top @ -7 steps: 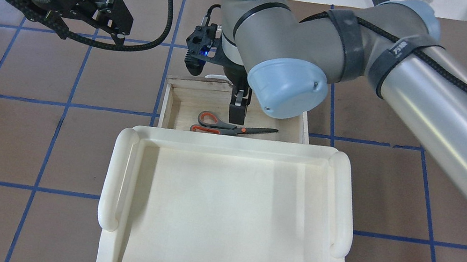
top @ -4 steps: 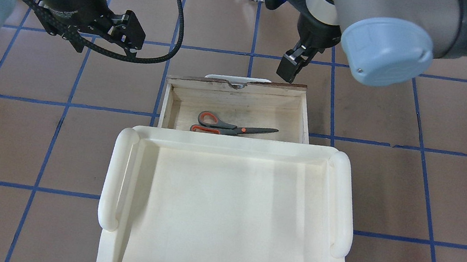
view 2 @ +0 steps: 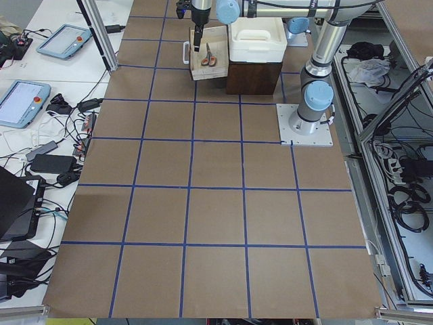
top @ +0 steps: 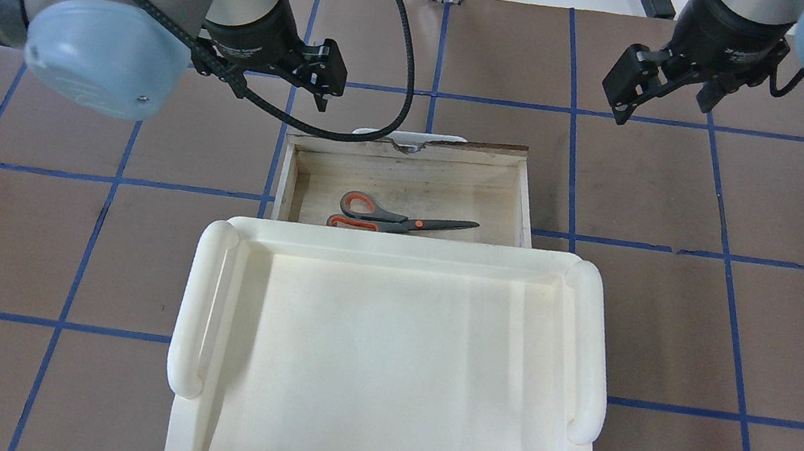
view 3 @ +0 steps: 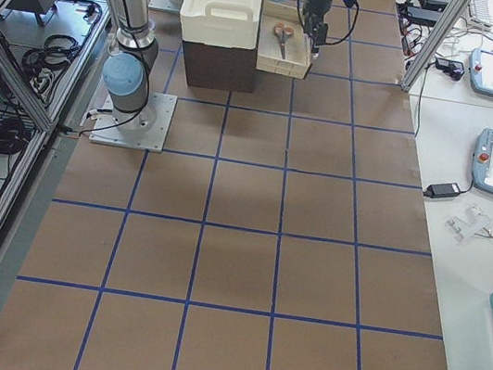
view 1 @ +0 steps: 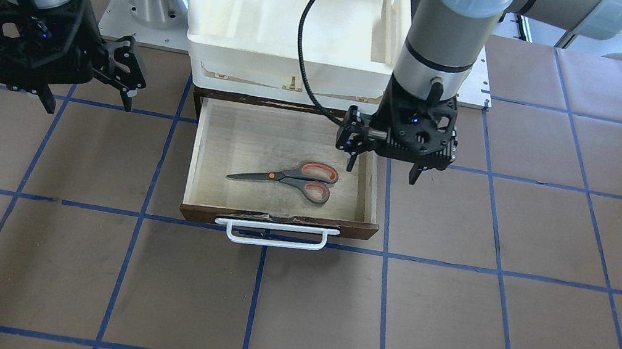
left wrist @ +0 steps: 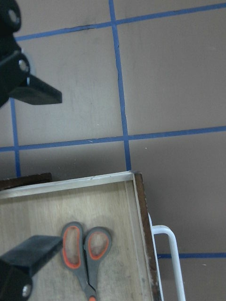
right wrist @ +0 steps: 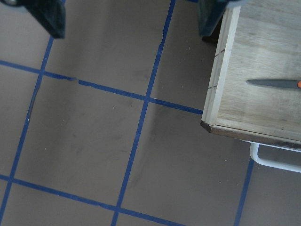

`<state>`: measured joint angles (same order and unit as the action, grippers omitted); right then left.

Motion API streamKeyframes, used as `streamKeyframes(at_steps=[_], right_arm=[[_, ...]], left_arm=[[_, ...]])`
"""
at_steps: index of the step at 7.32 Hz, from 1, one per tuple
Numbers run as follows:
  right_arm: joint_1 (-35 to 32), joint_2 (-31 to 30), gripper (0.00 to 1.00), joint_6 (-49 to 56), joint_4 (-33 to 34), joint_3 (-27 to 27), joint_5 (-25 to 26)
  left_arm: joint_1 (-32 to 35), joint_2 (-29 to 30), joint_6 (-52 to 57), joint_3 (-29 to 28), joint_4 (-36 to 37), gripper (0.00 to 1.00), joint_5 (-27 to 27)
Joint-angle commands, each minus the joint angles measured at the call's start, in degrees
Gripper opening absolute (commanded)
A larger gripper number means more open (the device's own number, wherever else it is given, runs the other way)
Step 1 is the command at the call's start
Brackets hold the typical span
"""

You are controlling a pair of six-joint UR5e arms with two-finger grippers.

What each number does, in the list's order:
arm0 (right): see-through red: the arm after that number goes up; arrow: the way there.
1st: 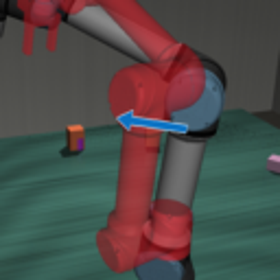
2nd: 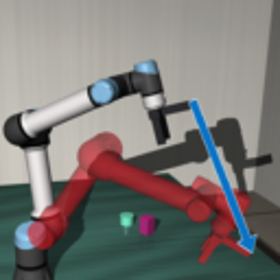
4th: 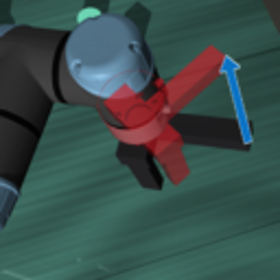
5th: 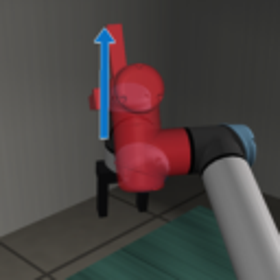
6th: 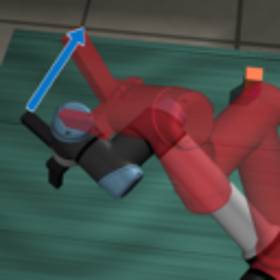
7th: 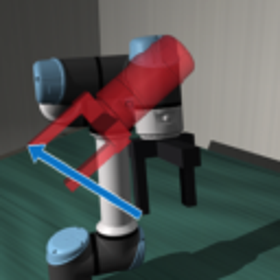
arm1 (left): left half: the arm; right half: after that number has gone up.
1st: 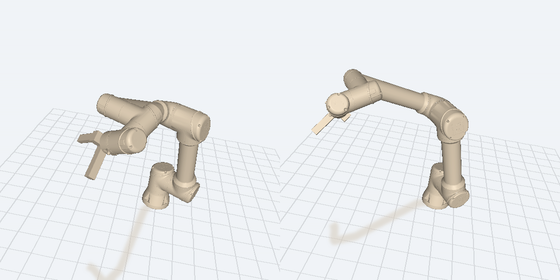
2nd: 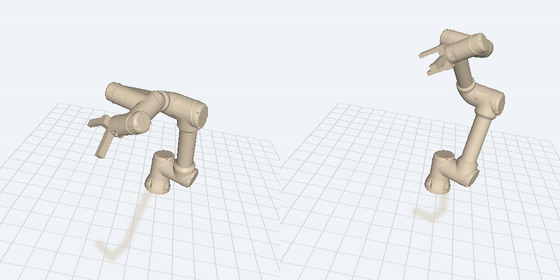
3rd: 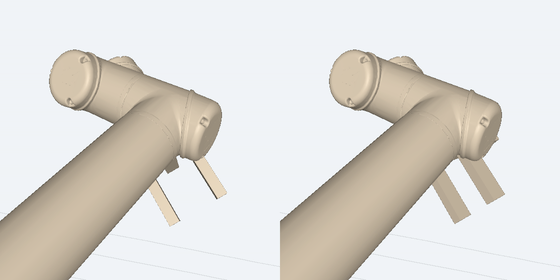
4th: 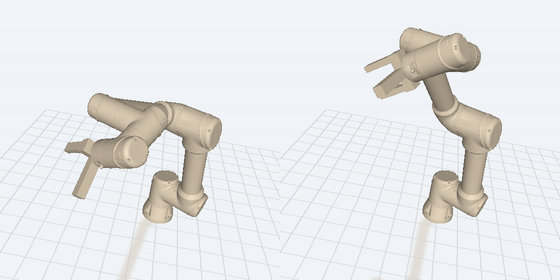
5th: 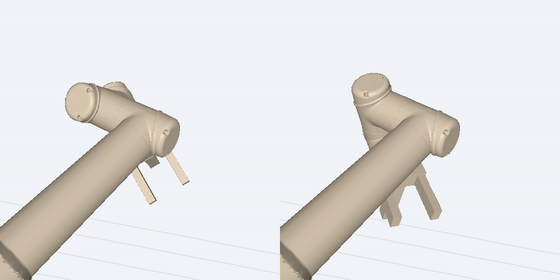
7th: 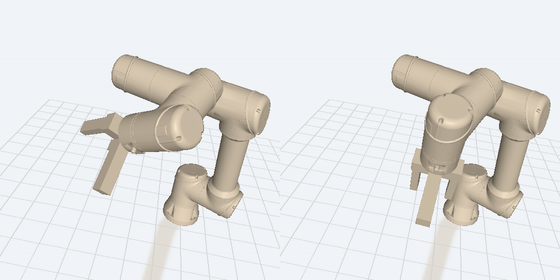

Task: Put scissors in drawer and close it
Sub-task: 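Raise the right gripper away while moving the left gripper toward the drawer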

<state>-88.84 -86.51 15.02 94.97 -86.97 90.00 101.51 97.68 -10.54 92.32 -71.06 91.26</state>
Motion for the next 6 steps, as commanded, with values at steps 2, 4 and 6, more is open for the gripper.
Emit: streamKeyframes(at_steps=[2, 4, 6], right_arm=[[0.6, -1.28, 1.0, -8.16, -1.9, -0.31, -1.4], [0.6, -1.29, 1.0, -8.25, -1.8, -1.18, -0.26], [0.6, -1.38, 1.0, -8.34, -2.6, -1.45, -0.53]], left_arm=[[6.94, 9.51, -12.81, -5.01, 6.81, 1.0, 0.06], [7.04, 16.72, -13.72, -11.87, 6.9, 1.0, 0.06], [7.12, 21.22, -13.63, -14.44, 6.9, 1.0, 0.23]])
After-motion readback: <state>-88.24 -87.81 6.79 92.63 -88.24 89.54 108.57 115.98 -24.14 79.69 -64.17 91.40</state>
